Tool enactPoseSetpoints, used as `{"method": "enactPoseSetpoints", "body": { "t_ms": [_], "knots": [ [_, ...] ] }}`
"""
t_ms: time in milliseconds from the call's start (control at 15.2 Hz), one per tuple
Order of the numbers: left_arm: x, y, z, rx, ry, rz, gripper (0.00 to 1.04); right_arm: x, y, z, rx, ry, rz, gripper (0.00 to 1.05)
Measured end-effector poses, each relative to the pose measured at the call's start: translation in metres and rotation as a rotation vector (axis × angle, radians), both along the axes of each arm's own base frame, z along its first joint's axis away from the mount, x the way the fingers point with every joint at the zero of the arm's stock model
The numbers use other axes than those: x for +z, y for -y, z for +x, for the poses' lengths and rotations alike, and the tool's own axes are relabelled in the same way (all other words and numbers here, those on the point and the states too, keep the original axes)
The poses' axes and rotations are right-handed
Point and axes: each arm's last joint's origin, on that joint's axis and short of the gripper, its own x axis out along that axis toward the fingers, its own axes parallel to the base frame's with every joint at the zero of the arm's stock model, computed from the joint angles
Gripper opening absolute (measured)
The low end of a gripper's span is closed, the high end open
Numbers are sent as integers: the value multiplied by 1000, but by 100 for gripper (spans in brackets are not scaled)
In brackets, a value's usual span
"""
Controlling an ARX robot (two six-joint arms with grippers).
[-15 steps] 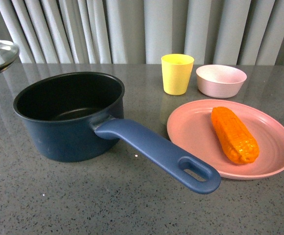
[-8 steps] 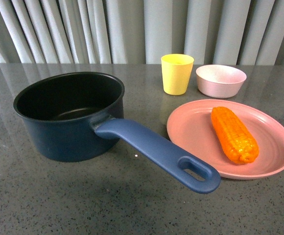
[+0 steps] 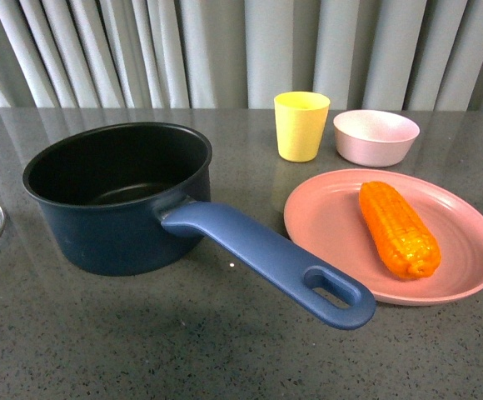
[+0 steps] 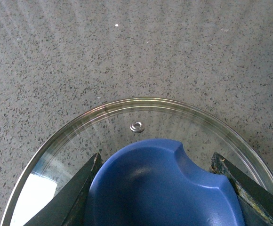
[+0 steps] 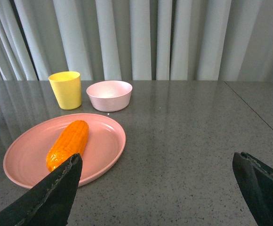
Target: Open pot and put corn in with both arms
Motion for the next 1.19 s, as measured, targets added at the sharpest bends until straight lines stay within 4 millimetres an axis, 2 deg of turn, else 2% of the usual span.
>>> {"method": "enactPoseSetpoints", "body": {
  "t_ms": [264,329,395,593,791,1186],
  "knots": [
    [-6,4,1,5,-12,5,62,0,0,0,0,0,0,98],
    [-9,7,-1,3,-23,-11,73,0,0,0,0,0,0,98],
    [-10,7,-1,-2,-30,-18,100,0,0,0,0,0,0,98],
    [-4,8,-3,-3,-17,-43,98,0,0,0,0,0,0,98],
    [38,6,-3,13,164,-60,98,0,0,0,0,0,0,98],
    [65,3,-8,26,278,-57,98,0,0,0,0,0,0,98]
  ]
}}
